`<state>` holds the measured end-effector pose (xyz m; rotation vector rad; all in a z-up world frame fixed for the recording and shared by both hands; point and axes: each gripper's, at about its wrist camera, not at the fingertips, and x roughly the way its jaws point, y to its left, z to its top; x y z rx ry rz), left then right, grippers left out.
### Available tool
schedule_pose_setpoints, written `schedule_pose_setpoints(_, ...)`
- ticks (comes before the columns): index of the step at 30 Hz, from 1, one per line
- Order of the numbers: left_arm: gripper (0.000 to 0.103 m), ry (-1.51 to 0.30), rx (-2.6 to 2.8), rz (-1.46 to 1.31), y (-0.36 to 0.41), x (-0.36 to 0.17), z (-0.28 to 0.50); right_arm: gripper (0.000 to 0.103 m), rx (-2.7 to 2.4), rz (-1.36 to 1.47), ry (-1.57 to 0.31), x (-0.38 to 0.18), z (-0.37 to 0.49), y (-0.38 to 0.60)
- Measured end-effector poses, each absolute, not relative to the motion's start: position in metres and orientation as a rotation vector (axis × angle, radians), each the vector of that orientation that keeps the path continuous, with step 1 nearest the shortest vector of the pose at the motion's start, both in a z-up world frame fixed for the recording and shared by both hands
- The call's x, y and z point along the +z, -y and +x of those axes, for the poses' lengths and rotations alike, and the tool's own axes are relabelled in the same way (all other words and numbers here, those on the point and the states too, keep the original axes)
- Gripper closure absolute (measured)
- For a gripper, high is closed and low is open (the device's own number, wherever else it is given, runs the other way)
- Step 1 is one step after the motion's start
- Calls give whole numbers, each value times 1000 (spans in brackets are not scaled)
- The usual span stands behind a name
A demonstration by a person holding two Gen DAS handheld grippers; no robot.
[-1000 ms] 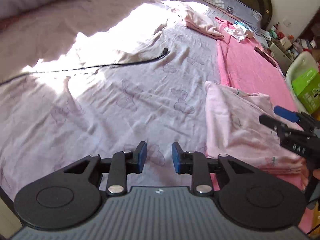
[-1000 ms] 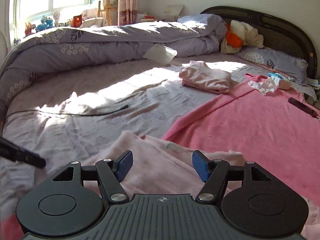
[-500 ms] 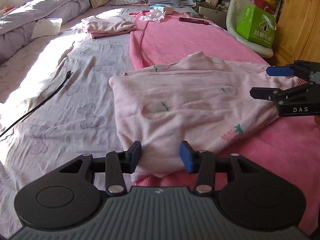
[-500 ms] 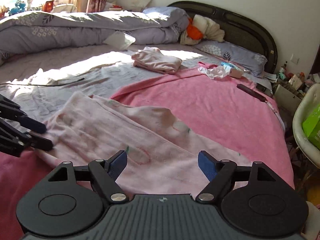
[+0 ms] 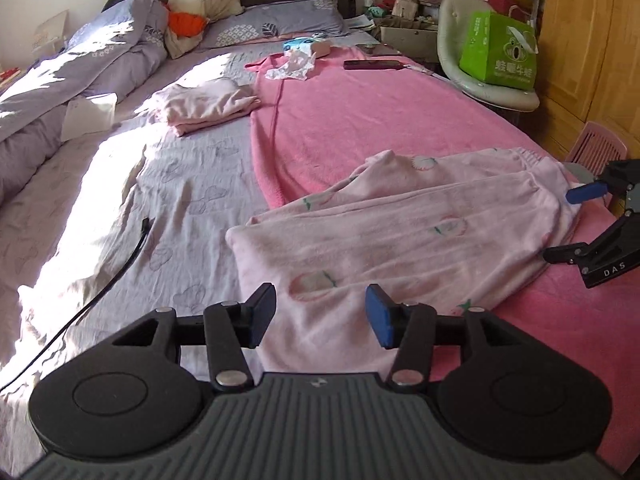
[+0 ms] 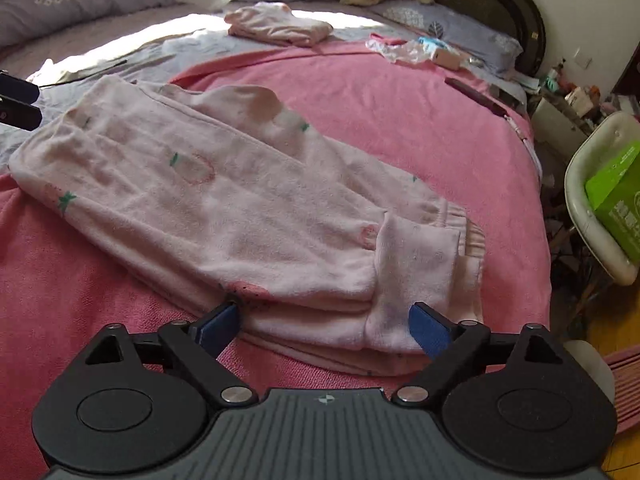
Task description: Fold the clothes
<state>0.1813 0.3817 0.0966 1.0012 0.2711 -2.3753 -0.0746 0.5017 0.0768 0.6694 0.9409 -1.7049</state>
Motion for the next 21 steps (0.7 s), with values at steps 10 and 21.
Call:
schedule_pose_setpoints(10, 44, 11, -2534, 1257, -411, 47, 150, 14, -1494, 309, -899, 97, -50, -465)
schedule_pose_setpoints(21, 38, -10, -2571, 1293, -408, 79, 174, 13, -1507, 443, -801, 65, -64, -502)
